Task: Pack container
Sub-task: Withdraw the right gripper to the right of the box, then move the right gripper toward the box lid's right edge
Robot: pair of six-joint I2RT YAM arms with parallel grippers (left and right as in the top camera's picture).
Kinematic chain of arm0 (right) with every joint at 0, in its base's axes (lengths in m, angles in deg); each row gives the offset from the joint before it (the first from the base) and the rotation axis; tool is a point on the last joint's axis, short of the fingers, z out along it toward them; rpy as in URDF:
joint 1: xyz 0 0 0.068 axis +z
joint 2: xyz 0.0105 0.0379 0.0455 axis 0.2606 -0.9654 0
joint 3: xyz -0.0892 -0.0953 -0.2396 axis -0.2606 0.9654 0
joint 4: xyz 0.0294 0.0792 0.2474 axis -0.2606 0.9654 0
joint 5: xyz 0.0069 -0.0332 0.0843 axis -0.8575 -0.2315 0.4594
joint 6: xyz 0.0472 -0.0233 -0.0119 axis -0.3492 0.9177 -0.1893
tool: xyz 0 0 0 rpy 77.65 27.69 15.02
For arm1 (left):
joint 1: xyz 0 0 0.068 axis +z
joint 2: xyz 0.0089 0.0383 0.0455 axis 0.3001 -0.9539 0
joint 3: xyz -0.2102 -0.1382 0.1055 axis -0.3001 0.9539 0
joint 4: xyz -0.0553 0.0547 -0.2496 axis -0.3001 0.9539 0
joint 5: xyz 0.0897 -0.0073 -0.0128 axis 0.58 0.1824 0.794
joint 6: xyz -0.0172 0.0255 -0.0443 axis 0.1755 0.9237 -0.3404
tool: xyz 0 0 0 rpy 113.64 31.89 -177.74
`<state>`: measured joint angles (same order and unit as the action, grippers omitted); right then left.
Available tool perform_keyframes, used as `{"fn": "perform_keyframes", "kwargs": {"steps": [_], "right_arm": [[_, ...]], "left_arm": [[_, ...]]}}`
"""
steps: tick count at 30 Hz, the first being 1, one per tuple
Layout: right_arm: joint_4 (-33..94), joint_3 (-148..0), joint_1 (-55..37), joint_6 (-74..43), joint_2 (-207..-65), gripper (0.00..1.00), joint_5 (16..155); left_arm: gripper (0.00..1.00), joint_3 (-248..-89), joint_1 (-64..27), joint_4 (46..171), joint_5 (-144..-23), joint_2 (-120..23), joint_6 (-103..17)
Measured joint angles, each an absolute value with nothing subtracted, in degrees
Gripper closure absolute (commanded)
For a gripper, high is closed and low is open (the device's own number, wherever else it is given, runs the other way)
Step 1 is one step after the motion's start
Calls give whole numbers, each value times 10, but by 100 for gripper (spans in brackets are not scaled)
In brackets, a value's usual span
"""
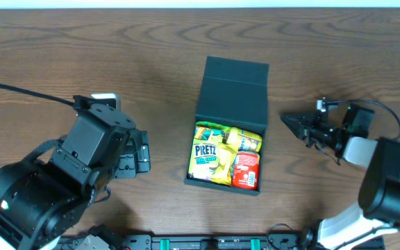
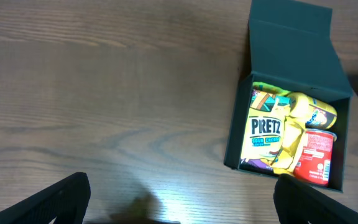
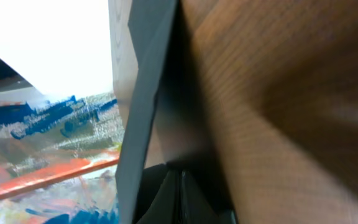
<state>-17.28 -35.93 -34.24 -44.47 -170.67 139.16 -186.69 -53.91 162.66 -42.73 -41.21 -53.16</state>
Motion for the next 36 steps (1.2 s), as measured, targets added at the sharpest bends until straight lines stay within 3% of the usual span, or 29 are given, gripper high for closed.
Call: {"fn": "perform_keyframes", "kwargs": {"steps": [7, 19, 36], "right_arm": [[-264, -379, -309, -526, -1774, 98, 1382], [-271, -498, -256, -592, -1860, 99, 1363], [-280, -553, -231, -605, -1897, 99, 1357]], "left_arm": [[5, -1867, -539, 1627, -427, -412, -532], [5, -1867, -539, 1627, -427, -412, -532], [5, -1867, -539, 1627, -427, -412, -532]]}}
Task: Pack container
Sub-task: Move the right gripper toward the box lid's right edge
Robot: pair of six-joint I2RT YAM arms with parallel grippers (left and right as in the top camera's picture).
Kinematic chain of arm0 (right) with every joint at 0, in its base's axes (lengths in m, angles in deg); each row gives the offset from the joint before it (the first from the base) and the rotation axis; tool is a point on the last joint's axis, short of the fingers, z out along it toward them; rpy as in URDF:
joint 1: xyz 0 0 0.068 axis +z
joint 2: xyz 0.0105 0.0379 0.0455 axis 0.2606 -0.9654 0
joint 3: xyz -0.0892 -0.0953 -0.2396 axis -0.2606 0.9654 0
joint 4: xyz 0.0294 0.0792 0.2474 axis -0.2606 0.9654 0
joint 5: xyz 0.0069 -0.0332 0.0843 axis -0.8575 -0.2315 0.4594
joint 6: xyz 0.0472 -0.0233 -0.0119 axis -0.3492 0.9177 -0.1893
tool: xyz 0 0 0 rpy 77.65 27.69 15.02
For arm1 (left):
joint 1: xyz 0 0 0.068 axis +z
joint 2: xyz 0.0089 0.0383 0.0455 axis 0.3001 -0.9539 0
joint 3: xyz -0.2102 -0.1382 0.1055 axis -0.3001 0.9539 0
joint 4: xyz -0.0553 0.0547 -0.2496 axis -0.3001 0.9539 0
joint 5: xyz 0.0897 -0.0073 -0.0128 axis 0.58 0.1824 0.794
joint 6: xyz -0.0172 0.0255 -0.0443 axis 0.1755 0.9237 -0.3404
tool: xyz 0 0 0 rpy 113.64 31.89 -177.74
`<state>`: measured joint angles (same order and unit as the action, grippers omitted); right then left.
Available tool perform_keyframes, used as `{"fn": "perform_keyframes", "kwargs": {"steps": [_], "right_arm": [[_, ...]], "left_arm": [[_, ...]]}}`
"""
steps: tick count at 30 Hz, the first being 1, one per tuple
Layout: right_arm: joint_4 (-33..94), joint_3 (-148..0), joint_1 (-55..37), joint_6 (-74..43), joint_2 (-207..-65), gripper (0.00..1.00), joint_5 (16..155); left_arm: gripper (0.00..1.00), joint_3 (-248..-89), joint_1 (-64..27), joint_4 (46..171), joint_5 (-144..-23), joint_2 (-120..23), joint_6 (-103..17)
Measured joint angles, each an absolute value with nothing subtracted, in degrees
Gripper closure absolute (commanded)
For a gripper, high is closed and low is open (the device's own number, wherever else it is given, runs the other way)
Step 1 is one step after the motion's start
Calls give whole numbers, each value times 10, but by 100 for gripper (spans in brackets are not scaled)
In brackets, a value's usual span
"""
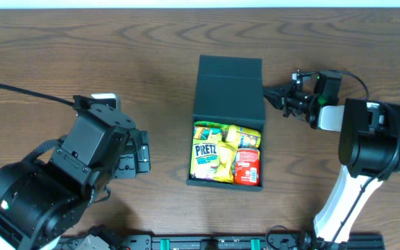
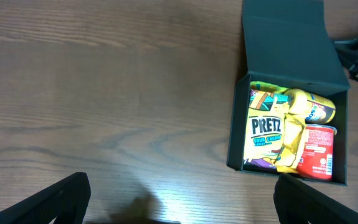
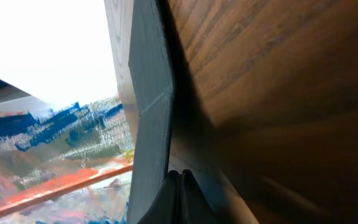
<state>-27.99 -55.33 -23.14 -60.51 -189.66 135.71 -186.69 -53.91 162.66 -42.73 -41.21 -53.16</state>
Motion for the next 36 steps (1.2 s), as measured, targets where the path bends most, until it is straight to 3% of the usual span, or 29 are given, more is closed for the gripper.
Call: {"fn": "perform_keyframes", "kwargs": {"steps": [9, 25, 36], "right_arm": [[-270, -559, -224, -601, -1899, 98, 1350], [-142, -579, -209, -469, -1887, 99, 1332], [-167, -574, -183, -459, -1887, 99, 1323]], "left_arm": [[5, -1867, -539, 1627, -427, -412, -532], [4, -1867, -539, 1627, -427, -412, -532], [5, -1867, -539, 1627, -427, -412, -532]]}}
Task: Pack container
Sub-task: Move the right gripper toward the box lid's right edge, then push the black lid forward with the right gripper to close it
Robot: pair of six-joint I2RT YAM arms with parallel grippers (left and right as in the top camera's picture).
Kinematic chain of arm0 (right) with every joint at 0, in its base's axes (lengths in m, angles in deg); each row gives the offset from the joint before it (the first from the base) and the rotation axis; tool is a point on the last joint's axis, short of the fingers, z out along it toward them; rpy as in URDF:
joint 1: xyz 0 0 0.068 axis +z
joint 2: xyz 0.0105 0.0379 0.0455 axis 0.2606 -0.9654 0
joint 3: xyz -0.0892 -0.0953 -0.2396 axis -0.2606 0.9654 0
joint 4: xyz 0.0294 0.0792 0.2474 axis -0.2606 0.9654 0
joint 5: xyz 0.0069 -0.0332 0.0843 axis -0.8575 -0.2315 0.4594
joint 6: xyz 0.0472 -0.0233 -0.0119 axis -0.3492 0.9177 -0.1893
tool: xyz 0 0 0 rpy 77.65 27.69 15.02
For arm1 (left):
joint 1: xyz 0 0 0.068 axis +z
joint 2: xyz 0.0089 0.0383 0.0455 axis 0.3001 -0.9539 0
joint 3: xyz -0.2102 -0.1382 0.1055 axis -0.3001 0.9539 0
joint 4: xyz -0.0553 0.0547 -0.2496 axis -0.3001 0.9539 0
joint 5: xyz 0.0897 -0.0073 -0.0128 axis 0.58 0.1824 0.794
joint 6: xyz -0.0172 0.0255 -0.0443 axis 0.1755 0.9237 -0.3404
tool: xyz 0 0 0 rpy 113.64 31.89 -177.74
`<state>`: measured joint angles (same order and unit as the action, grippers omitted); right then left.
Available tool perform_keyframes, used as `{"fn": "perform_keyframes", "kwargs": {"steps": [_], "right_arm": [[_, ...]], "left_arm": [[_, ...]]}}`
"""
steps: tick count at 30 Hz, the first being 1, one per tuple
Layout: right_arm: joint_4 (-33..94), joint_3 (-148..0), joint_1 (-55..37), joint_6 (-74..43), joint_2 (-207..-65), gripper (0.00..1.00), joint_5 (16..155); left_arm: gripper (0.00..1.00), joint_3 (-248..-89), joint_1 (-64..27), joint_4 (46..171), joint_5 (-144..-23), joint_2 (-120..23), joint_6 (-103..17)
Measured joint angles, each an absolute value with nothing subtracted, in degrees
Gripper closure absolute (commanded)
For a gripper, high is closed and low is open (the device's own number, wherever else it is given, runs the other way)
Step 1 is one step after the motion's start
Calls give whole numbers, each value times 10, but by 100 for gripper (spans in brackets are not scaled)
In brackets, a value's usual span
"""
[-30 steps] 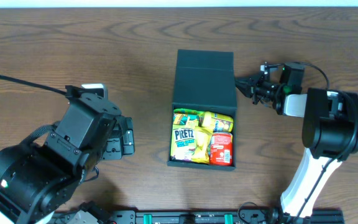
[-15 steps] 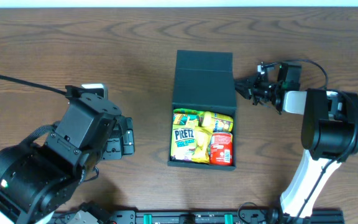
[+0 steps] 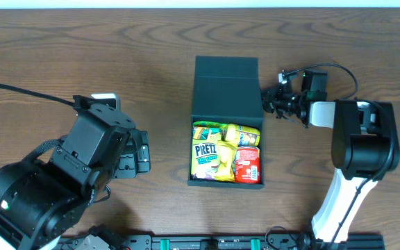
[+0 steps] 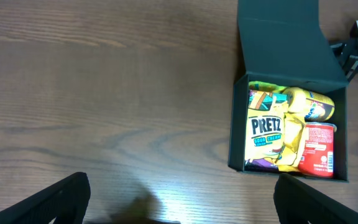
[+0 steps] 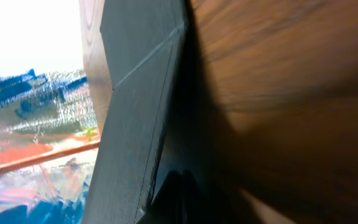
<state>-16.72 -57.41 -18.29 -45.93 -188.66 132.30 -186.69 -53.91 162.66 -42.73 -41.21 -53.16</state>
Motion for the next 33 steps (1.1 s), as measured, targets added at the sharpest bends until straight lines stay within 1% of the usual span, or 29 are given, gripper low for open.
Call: {"fn": "perform_keyframes", "kwargs": {"steps": [7, 14, 23, 28, 33], "right_arm": [[-256, -565, -163, -474, -1902, 99, 1362], [-356, -556, -163, -492, -1923, 99, 1419], [-452, -549, -163, -500, -1931, 99, 1473], [-571, -547, -164, -535, -1933, 99, 1500], [-739, -546, -164, -622, -1933, 99, 1526]], "left_arm": [[5, -1867, -539, 1627, -427, -412, -532], [5, -1867, -539, 1627, -427, -412, -532], [5, -1867, -539, 1627, -427, -412, -532], [5, -1867, -539, 1627, -427, -412, -532], [5, -1867, -539, 1627, -427, -412, -532]]}}
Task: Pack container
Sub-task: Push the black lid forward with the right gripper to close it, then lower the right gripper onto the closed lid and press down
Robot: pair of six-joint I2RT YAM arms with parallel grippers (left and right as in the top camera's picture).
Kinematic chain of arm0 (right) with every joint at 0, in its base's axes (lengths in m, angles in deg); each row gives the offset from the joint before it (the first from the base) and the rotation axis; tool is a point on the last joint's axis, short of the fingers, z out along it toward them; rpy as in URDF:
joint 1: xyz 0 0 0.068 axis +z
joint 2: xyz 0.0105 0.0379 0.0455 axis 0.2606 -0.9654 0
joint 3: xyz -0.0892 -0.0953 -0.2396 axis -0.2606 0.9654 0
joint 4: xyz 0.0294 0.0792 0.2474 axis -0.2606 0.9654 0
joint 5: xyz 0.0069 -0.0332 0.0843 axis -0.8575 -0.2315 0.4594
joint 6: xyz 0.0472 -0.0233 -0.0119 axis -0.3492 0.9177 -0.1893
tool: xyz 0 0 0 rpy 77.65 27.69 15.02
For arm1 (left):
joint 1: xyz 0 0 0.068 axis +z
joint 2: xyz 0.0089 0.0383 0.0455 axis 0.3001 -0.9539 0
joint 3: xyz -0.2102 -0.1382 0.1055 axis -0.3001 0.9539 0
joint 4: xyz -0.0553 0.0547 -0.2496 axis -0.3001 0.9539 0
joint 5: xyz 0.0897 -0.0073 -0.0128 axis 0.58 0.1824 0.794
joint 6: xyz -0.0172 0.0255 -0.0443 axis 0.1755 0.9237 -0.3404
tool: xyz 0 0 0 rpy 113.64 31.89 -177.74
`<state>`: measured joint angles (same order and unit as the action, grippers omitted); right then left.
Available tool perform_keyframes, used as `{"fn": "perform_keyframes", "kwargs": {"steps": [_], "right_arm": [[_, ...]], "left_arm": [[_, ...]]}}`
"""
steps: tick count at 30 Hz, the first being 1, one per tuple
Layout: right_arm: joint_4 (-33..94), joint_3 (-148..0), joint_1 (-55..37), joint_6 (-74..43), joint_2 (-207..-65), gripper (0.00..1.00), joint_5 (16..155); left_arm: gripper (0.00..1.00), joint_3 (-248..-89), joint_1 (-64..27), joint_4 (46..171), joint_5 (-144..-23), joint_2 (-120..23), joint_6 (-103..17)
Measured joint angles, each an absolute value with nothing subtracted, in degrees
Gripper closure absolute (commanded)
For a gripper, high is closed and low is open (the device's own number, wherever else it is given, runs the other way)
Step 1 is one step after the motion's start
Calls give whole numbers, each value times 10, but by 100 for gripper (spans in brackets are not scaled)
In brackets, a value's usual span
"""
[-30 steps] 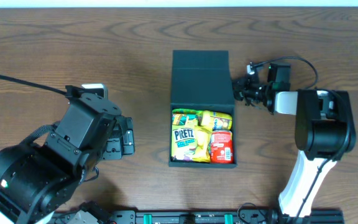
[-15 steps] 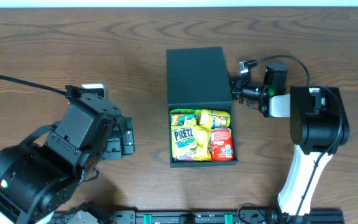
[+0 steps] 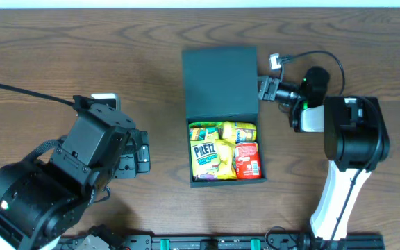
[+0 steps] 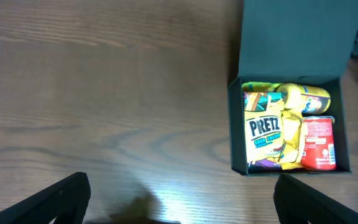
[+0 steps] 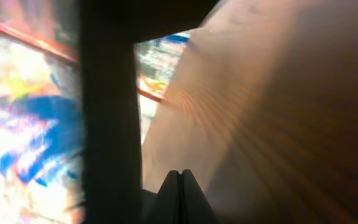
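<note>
A dark green box (image 3: 193,182) stands mid-table with its hinged lid (image 3: 219,83) open toward the far side. Inside lie a yellow Pretz bag (image 3: 205,153), a red can (image 3: 247,160) and a yellow packet (image 3: 240,130); the left wrist view shows the same box (image 4: 235,134) and Pretz bag (image 4: 263,129). My right gripper (image 3: 262,89) is shut, its tips (image 5: 180,178) against the lid's right edge (image 5: 107,118). My left gripper (image 4: 182,205) hangs open over bare wood left of the box, holding nothing.
The table is brown wood (image 3: 82,48). My left arm's bulk (image 3: 61,180) fills the near-left corner. My right arm (image 3: 349,139) stands along the right side, with a cable looping above it. A black rail runs along the front edge (image 3: 207,243).
My right gripper has moved left and farther back along the lid's right edge. The lid now looks larger and reaches farther back and left; the box body sits slightly turned. Left arm unmoved.
First the box lay skewed, with my shut right gripper beside its right wall. Then the gripper was at the lid's right edge and the box squarer. It stayed shut at that edge, and now the lid has shifted left and back.
</note>
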<state>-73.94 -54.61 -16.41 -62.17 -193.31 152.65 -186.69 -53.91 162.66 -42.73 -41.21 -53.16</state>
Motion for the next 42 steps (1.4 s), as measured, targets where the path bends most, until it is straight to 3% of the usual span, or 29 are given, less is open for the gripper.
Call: {"fn": "perform_keyframes", "kwargs": {"steps": [10, 21, 36, 42], "right_arm": [[-780, -547, -165, -692, -1904, 99, 1564], [-764, -547, -153, -706, -1698, 99, 1638], [-759, -547, -97, -700, -1537, 99, 1663], [-646, -547, -80, -642, -1502, 98, 1662]], "left_arm": [[5, -1867, -539, 1627, -427, -412, -532], [5, -1867, -539, 1626, -427, -412, -532], [5, -1867, -539, 1627, -427, -412, -532], [5, -1867, -539, 1627, -427, -412, -532]]}}
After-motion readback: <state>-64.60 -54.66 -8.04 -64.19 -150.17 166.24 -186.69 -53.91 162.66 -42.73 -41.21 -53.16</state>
